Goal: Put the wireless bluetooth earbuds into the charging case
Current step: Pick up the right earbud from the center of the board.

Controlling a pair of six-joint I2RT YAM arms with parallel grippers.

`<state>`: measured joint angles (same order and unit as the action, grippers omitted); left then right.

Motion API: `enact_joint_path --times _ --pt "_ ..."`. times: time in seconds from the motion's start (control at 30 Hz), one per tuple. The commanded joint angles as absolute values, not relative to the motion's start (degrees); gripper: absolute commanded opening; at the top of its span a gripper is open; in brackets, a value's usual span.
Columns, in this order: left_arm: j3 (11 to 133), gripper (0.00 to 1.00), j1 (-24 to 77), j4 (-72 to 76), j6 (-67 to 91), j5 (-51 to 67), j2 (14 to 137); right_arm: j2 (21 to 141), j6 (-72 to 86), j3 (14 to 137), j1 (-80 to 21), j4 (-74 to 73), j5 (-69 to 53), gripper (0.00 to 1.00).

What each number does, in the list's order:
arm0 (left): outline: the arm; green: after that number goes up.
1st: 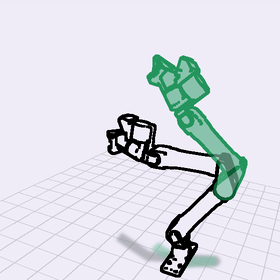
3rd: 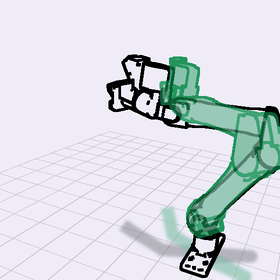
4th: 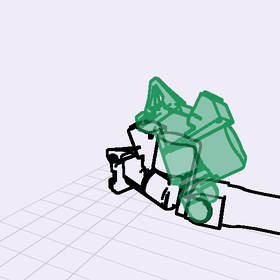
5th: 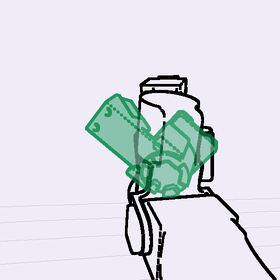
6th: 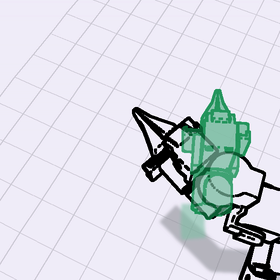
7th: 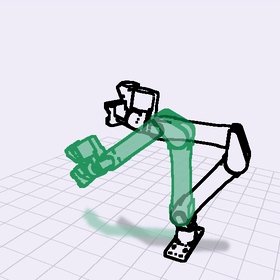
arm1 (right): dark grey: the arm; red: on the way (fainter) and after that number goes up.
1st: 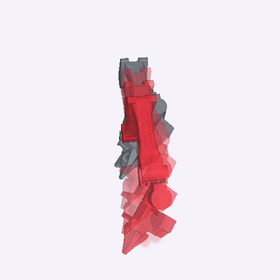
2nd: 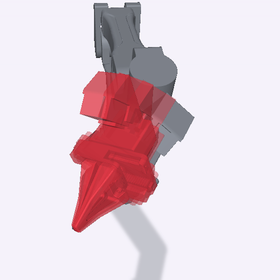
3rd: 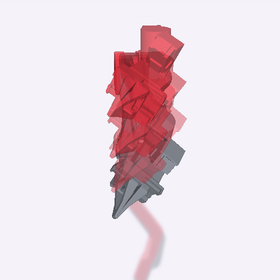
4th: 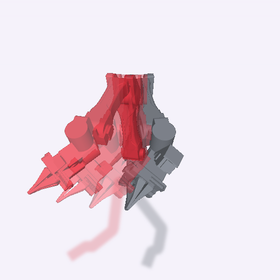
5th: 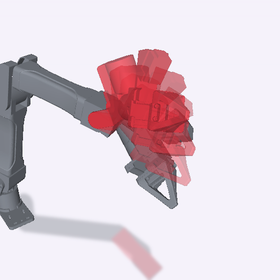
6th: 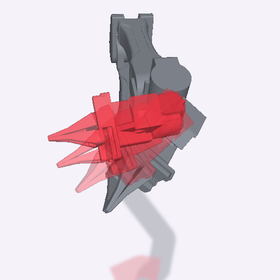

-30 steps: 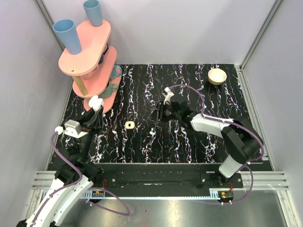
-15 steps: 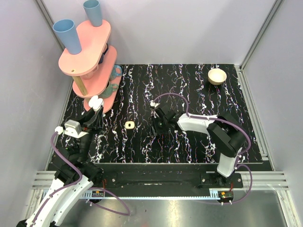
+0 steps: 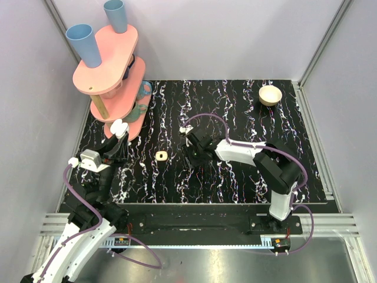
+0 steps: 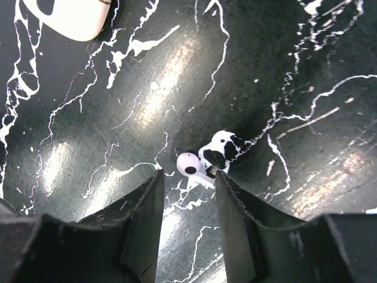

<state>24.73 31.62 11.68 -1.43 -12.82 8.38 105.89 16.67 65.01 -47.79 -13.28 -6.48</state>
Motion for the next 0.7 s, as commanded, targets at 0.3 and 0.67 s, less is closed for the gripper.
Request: enact_joint_path --times 0.3,0.67 --pt "25.49 0.00 31.64 13.89 -1.14 -12.66 8.53 108.37 13.80 69.26 -52.20 -14.94 2.63 0.42" --pt "25.49 0.00 31.64 13.71 -0.97 -12.57 8.17 111.44 12.92 71.45 -54.32 -17.23 8.26 0.36"
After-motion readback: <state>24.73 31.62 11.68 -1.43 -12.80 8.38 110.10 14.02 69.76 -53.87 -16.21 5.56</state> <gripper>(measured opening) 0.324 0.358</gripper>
